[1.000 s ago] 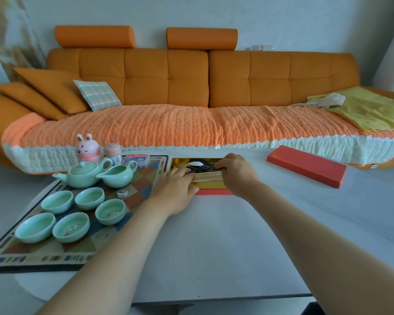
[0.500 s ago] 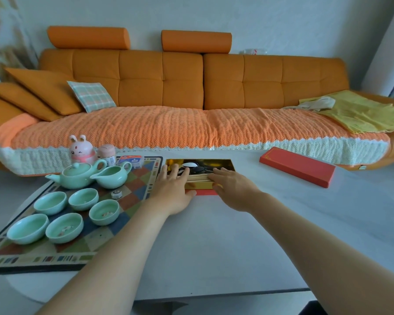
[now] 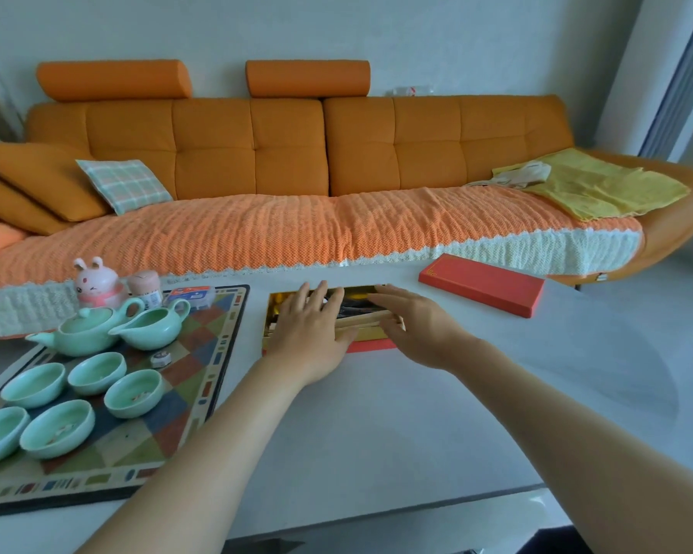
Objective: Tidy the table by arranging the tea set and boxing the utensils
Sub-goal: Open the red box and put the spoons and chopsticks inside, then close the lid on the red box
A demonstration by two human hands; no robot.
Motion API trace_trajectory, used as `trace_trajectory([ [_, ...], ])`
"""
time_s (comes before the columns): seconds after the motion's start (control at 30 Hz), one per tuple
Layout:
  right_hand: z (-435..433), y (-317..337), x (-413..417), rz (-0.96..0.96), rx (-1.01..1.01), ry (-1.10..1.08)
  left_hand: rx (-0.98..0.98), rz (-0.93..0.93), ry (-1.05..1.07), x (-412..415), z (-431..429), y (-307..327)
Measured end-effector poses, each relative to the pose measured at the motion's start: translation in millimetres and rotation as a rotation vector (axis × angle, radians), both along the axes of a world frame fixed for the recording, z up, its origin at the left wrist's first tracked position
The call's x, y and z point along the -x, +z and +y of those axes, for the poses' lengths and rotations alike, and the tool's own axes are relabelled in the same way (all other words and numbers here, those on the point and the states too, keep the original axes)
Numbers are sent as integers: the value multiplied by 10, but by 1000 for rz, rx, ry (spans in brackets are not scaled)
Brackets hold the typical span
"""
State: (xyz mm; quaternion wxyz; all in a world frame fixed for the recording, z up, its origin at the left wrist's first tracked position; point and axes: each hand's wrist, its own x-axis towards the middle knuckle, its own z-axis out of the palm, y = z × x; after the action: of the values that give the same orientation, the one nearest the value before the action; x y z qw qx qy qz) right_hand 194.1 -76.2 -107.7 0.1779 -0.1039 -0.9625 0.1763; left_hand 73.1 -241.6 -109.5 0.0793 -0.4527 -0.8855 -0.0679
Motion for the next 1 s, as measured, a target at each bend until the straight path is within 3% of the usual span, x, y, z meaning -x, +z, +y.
trace_trajectory([
  [0.17, 579, 6, -239, -24, 2, -243, -189, -36, -110, -179, 580, 109],
  [0.47, 1658, -206, -594, -195, 25, -663, -77, -174, -110, -269, 2101, 139],
  [0.77, 1910, -379, -649, -240, 89, -647, -90, -522, 82, -157, 2711, -158],
  [0.93, 1829, -356, -609, -109, 225, -646, -274, -622, 133, -170, 2664, -60],
  [1.0, 1779, -325, -598, -39, 274, -633, -314, -571, 124, -183, 2563, 33],
])
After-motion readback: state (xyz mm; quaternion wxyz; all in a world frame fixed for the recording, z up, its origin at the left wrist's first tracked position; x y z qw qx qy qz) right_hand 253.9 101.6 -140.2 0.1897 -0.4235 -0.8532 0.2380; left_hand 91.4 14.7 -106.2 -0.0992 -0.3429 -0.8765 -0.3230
